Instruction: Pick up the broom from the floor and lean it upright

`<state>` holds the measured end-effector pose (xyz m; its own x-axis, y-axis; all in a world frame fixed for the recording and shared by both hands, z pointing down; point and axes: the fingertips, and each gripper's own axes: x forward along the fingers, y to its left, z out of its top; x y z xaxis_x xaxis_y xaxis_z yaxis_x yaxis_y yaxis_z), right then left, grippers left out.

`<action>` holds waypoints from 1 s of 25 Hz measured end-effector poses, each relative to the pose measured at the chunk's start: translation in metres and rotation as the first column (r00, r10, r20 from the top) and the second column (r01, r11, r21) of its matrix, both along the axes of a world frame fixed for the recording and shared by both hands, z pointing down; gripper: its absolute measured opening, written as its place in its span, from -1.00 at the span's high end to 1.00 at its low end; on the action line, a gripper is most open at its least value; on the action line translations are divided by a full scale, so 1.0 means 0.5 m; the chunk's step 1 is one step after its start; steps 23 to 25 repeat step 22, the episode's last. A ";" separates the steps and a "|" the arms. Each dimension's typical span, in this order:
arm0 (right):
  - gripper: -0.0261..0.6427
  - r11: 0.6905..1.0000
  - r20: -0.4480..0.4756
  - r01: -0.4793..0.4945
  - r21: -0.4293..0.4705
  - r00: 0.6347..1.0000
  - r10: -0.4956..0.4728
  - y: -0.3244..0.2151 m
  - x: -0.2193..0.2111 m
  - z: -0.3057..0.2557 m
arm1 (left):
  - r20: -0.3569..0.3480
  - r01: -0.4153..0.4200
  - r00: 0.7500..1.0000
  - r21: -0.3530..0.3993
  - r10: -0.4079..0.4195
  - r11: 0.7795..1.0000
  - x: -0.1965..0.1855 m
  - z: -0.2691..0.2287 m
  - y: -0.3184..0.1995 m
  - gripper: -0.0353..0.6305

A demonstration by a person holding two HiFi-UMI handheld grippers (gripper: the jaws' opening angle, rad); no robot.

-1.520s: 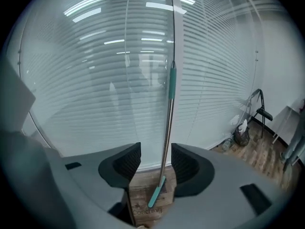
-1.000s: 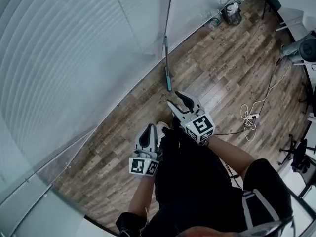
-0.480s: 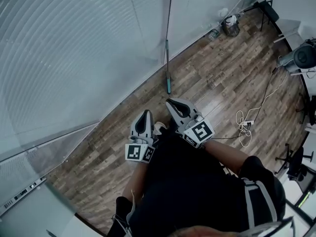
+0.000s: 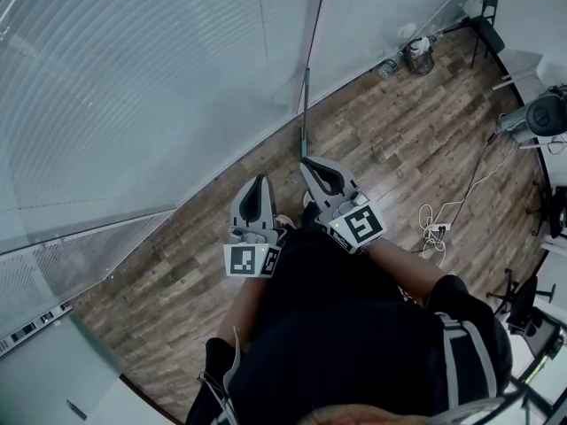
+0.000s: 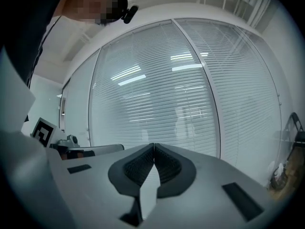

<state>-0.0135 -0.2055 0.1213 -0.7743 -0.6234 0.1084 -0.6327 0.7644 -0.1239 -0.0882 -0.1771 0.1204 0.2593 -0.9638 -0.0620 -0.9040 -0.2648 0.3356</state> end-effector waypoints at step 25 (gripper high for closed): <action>0.87 0.999 -0.061 0.035 0.010 0.998 -0.034 0.006 -0.004 -0.005 | -0.056 0.067 0.996 0.004 -0.066 0.998 0.004 -0.007 0.005 0.84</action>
